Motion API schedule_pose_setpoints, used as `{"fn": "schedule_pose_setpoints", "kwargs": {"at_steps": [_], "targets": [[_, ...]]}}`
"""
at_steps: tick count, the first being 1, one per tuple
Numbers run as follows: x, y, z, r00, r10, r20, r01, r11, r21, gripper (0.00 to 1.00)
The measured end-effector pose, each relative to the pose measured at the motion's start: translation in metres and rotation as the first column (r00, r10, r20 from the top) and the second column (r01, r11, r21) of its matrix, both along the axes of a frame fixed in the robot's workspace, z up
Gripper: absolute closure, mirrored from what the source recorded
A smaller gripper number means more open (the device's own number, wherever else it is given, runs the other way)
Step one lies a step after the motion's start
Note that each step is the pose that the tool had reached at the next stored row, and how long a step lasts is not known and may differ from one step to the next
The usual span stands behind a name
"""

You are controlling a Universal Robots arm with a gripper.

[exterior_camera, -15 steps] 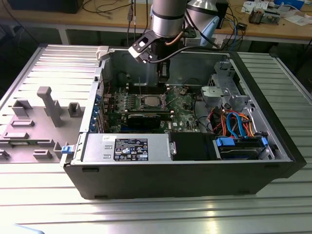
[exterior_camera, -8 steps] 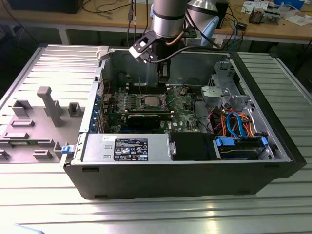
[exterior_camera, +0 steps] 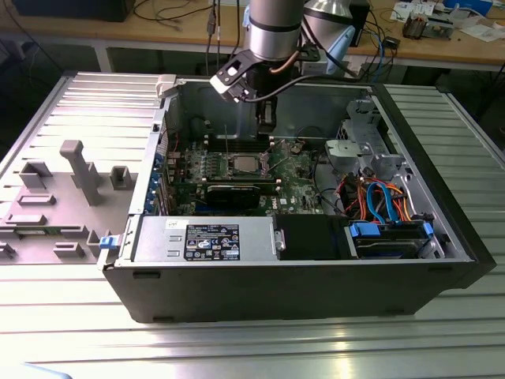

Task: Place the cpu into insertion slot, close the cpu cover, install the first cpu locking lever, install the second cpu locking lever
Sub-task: 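Close the cpu cover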

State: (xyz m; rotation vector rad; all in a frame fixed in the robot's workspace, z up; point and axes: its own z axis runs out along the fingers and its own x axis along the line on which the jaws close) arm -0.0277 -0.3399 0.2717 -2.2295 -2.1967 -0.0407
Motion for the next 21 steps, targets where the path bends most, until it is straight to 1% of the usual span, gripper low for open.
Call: {"fn": "schedule_pose_setpoints", "kwargs": {"at_steps": [21], "targets": [[0.0067, 0.0000, 0.0000, 1.0000, 0.000, 0.0000, 0.000, 1.0000, 0.0000, 0.89]]}}
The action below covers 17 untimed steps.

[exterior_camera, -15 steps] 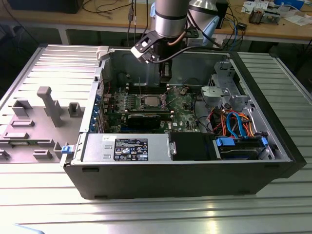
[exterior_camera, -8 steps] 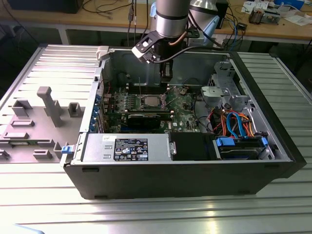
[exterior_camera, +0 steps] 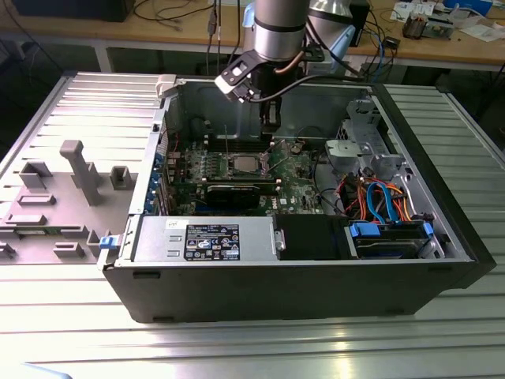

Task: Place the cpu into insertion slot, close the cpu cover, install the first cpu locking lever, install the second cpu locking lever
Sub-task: 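Close the cpu cover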

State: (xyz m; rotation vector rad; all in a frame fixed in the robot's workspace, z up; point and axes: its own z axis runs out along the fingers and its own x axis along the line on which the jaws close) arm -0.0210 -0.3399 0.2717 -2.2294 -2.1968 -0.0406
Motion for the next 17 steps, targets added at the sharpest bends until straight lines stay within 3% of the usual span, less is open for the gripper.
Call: {"fn": "schedule_pose_setpoints", "kwargs": {"at_steps": [17], "targets": [[0.0061, 0.0000, 0.0000, 1.0000, 0.000, 0.0000, 0.000, 1.0000, 0.0000, 0.89]]}}
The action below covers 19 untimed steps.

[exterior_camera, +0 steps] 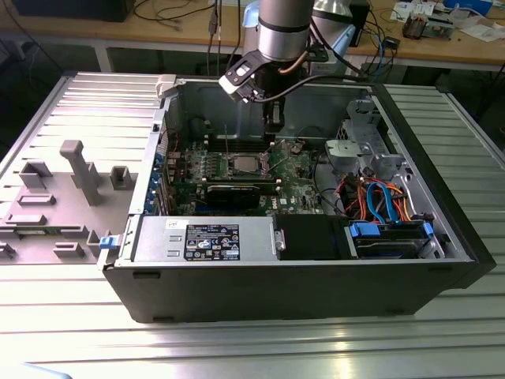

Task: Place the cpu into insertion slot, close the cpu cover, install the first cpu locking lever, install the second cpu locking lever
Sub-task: 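Close the cpu cover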

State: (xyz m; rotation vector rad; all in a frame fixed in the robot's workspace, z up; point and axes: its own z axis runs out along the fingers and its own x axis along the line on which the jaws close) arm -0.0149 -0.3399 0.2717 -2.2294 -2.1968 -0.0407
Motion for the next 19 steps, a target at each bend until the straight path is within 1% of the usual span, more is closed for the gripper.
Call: {"fn": "schedule_pose_setpoints", "kwargs": {"at_steps": [13, 14, 15, 19], "targets": [[0.0055, 0.0000, 0.0000, 1.0000, 0.000, 0.0000, 0.000, 1.0000, 0.0000, 0.89], [0.0088, 0.0000, 0.0000, 1.0000, 0.000, 0.0000, 0.000, 1.0000, 0.0000, 0.89], [0.0144, 0.0000, 0.0000, 1.0000, 0.000, 0.0000, 0.000, 1.0000, 0.0000, 0.89], [0.0159, 0.0000, 0.0000, 1.0000, 0.000, 0.0000, 0.000, 1.0000, -0.0001, 0.89]]}}
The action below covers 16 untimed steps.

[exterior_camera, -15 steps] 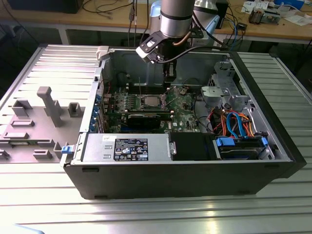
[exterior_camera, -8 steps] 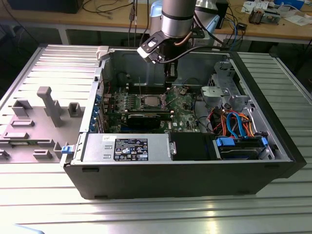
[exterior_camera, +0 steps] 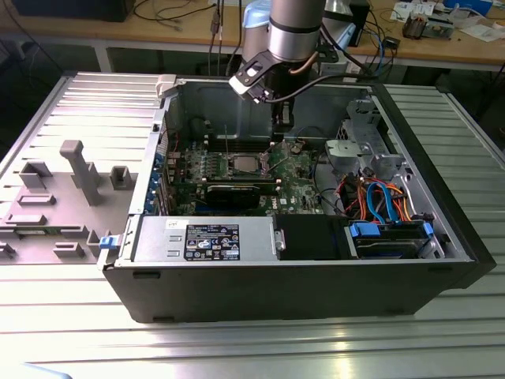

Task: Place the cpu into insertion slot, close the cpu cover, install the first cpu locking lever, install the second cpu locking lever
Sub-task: 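Close the cpu cover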

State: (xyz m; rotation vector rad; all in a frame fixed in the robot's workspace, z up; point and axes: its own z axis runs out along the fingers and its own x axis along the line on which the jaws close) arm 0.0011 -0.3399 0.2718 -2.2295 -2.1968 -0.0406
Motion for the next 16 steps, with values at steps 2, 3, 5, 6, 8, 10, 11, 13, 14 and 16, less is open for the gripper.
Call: {"fn": "schedule_pose_setpoints", "kwargs": {"at_steps": [2, 3, 5, 6, 8, 10, 11, 13, 14, 16], "targets": [[0.0005, 0.0000, 0.0000, 1.0000, 0.000, 0.0000, 0.000, 1.0000, 0.0001, 0.89], [0.0007, 0.0000, 0.0000, 1.0000, 0.000, 0.0000, 0.000, 1.0000, 0.0001, 0.89], [0.0012, 0.0000, 0.0000, 1.0000, 0.000, 0.0000, 0.000, 1.0000, 0.0001, 0.89], [0.0014, 0.0000, 0.0000, 1.0000, 0.000, 0.0000, 0.000, 1.0000, 0.0001, 0.89], [0.0018, 0.0000, 0.0000, 1.0000, 0.000, 0.0000, 0.000, 1.0000, 0.0001, 0.89], [0.0020, 0.0000, 0.0000, 1.0000, 0.000, 0.0000, 0.000, 1.0000, 0.0001, 0.89], [0.0020, 0.0000, 0.0000, 1.0000, 0.000, 0.0000, 0.000, 1.0000, 0.0001, 0.89], [0.0021, 0.0000, 0.0000, 1.0000, 0.000, 0.0000, 0.000, 1.0000, 0.0001, 0.89], [0.0022, 0.0000, 0.0000, 1.0000, 0.000, 0.0000, 0.000, 1.0000, 0.0001, 0.89], [0.0022, 0.0000, 0.0000, 1.0000, 0.000, 0.0000, 0.000, 1.0000, 0.0000, 0.89]]}}
